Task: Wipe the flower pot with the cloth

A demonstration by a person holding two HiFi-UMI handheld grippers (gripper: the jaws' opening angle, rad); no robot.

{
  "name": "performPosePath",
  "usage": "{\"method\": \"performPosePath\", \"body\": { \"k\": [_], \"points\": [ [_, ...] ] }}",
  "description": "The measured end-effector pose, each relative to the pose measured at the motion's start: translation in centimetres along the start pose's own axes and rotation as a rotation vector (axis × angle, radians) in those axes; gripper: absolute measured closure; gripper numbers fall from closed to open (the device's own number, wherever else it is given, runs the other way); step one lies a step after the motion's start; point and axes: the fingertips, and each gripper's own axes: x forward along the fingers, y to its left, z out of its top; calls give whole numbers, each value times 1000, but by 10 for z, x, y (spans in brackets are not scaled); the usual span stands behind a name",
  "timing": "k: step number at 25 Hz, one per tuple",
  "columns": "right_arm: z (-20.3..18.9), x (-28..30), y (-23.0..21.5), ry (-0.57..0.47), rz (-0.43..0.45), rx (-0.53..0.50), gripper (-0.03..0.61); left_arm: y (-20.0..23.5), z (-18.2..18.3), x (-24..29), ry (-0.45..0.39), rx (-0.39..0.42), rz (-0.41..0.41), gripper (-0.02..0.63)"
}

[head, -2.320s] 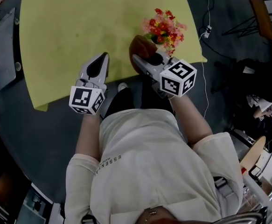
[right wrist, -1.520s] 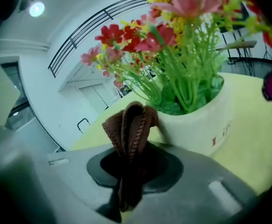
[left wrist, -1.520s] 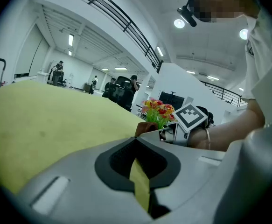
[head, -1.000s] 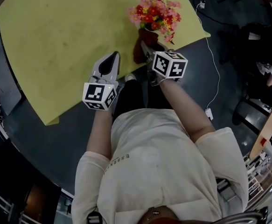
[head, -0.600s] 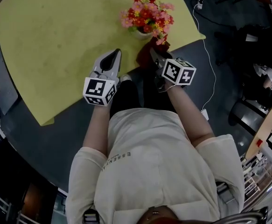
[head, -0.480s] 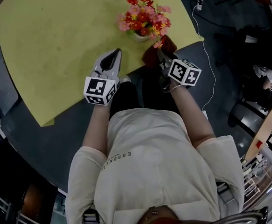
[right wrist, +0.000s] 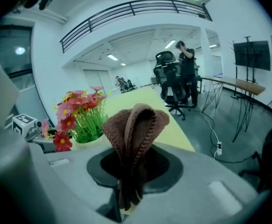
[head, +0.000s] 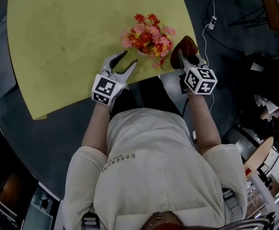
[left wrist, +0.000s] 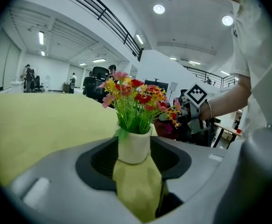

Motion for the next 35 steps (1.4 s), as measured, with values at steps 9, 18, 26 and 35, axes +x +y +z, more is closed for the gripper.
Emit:
{"method": "performPosePath", "body": {
  "k": [9,18,26,35],
  "points": [
    [38,41,2,55,165,-98,518,-2,0,47,1,133,-25,74],
    [48,57,-4,104,229,-72,518,-1,-6,85,50,239,-160,60],
    [51,55,-12,116,236,-55,518,-5,-6,103,64,241,-231,66],
    [45,63,-12,130,269,-56,518,-6,-13,107,107,255,-229,57]
  ]
}}
